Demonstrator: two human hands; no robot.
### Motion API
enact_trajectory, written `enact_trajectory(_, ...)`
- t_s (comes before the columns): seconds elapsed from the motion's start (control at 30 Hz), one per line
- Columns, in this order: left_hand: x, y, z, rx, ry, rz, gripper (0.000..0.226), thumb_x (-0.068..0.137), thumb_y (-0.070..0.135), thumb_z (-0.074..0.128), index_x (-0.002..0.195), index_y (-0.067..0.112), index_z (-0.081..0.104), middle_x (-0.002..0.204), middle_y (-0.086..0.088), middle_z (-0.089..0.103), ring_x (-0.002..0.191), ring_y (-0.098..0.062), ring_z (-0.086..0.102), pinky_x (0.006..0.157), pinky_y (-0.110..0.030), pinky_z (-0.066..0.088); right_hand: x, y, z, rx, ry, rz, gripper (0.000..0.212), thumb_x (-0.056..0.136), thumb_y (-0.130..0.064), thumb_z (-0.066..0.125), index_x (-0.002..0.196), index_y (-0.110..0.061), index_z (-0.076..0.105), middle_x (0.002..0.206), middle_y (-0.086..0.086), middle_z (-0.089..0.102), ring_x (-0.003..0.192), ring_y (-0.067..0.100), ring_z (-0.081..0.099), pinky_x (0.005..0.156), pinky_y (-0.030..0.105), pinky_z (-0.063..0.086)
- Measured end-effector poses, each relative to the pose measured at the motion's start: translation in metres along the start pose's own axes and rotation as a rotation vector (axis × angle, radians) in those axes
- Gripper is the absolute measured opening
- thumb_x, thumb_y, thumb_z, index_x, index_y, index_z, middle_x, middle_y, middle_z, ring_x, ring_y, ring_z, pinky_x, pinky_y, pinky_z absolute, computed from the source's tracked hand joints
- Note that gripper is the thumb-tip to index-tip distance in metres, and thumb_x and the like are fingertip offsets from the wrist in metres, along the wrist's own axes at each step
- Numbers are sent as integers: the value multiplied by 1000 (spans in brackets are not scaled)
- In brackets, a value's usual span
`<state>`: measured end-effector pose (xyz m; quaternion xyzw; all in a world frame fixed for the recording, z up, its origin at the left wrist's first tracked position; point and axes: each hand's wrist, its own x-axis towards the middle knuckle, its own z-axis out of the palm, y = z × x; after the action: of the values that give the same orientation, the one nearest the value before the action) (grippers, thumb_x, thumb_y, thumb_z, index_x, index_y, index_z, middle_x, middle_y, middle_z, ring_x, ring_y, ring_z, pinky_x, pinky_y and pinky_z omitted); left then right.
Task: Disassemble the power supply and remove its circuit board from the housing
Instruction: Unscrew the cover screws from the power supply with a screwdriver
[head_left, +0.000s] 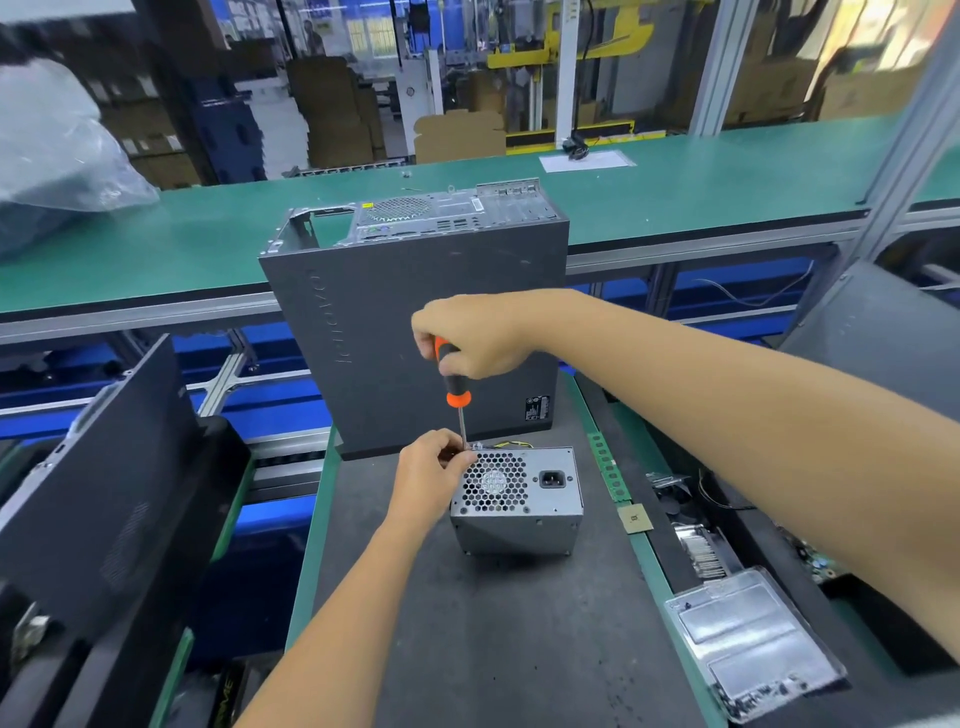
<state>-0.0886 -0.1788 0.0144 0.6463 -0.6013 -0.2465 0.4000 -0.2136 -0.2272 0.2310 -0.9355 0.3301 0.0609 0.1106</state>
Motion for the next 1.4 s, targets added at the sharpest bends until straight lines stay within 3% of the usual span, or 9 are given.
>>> enact_trajectory(0.13, 0, -1, 0, 9, 0, 1, 13, 83, 20, 72, 76, 26, 62, 75, 10, 64, 71, -5, 61, 63, -11, 44, -4, 2, 3, 156, 25, 21, 15, 86, -17, 58, 100, -18, 53, 90, -8, 55, 81, 16, 55, 66, 32, 46)
enact_trajectory(0.27, 0, 0, 2, 24, -2, 25, 11, 84, 19, 71, 78, 24, 63, 76, 8, 63, 70, -7, 59, 63, -11, 44, 4, 2, 12, -283, 145, 198, 23, 100, -25, 40, 81, -12, 37, 77, 12, 47, 58, 24, 43, 48, 31, 31)
enact_trajectory(0.57, -1, -3, 1, 28, 0, 15, 12, 84, 21, 70, 77, 23, 61, 76, 4, 63, 71, -11, 59, 64, -18, 47, -1, 8, 7, 316, 30, -12, 29, 84, -5, 57, 107, -18, 48, 94, -6, 65, 83, 16, 58, 68, 31, 47)
enact_trajectory(0.73, 0, -3, 2, 27, -8, 0, 10, 85, 22, 70, 79, 23, 61, 78, 5, 63, 71, -12, 59, 66, -20, 48, 6, 4, 12, -34, 141, 225, 41, 96, -51, 45, 86, -12, 46, 73, 4, 54, 61, 23, 52, 51, 34, 37)
enact_trajectory(0.9, 1, -3, 3, 28, -7, 17, 11, 85, 22, 70, 79, 22, 61, 78, 4, 63, 72, -13, 59, 68, -25, 50, 4, 7, 8, 127, 65, 42, 8, 91, -15, 50, 99, -14, 53, 92, 4, 66, 69, 13, 53, 60, 31, 43)
enact_trajectory(0.97, 1, -4, 2, 32, -4, 23, 11, 85, 22, 70, 79, 22, 61, 78, 4, 63, 73, -12, 59, 69, -26, 50, -2, 4, 6, 287, 0, -41, 28, 80, -2, 52, 104, -18, 52, 96, -4, 64, 80, 12, 57, 65, 29, 47)
enact_trajectory(1.13, 2, -4, 2, 70, -31, 45, 13, 87, 24, 67, 78, 26, 58, 78, 7, 61, 74, -11, 58, 70, -28, 51, 9, -1, 16, 66, 173, 177, 38, 89, -54, 50, 89, -16, 46, 79, 3, 60, 67, 25, 61, 56, 33, 45)
enact_trajectory(1.3, 4, -2, 2, 106, -32, 54, 14, 88, 24, 66, 77, 24, 56, 76, 7, 59, 75, -11, 57, 70, -28, 50, 5, 4, 6, 252, 35, 86, 22, 83, -12, 59, 102, -17, 50, 92, 1, 64, 79, 23, 60, 63, 35, 48)
enact_trajectory(1.4, 5, -2, 1, 118, -27, 50, 13, 88, 23, 66, 79, 24, 56, 77, 7, 59, 75, -10, 56, 70, -27, 49, 4, 2, 4, 197, 7, 105, 18, 79, -25, 63, 92, -16, 55, 83, 5, 66, 67, 23, 63, 54, 32, 48)
